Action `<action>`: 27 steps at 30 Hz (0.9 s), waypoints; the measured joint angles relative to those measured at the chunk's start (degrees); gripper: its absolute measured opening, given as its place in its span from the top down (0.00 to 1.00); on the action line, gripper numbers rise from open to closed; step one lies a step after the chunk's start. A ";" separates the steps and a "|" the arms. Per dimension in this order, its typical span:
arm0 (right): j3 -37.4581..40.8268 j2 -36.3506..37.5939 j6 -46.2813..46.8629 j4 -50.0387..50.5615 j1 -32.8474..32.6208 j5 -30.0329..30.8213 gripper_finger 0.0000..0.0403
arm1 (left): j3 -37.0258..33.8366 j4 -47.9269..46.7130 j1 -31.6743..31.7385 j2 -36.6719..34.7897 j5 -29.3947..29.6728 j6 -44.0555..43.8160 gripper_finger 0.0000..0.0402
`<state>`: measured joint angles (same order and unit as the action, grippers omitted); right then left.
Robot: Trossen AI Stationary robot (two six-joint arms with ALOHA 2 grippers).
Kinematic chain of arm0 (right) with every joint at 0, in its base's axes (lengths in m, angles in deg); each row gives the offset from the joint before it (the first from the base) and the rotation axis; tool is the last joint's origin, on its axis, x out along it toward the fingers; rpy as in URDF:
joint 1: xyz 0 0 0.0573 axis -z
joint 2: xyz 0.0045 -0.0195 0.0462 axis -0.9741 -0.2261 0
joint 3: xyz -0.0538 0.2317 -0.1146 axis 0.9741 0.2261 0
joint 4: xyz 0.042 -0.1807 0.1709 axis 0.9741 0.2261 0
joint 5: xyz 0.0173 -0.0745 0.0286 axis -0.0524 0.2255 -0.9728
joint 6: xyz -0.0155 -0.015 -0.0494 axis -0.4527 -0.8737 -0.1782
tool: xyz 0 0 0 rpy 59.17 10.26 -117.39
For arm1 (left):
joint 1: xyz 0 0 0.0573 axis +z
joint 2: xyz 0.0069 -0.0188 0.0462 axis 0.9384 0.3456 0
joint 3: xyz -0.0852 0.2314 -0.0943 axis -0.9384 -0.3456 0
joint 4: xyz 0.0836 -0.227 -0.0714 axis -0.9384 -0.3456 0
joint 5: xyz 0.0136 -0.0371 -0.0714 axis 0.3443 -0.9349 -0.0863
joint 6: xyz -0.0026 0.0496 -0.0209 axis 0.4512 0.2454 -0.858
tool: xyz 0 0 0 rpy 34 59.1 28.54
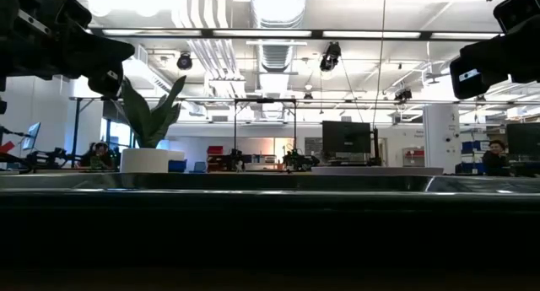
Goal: Pick and place plate/cup/fork/spoon on tray
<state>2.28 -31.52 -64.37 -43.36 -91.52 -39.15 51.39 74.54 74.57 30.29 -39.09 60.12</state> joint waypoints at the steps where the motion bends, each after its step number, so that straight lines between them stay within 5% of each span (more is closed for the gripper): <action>1: 0.00 0.00 0.01 0.01 -0.02 -0.01 0.98 | 0.00 -0.01 0.00 -0.02 0.01 0.00 1.00; 19: 0.00 0.00 2.27 -0.12 0.00 0.26 0.98 | 0.00 -0.01 0.01 0.00 0.02 0.01 1.00; 27: 0.00 0.00 12.73 -9.98 0.00 8.48 0.98 | 0.00 0.45 0.00 0.01 0.00 -0.01 1.00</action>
<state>2.28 -31.52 -51.64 -53.34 -91.52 -30.68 51.39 74.99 74.57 30.30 -39.09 60.11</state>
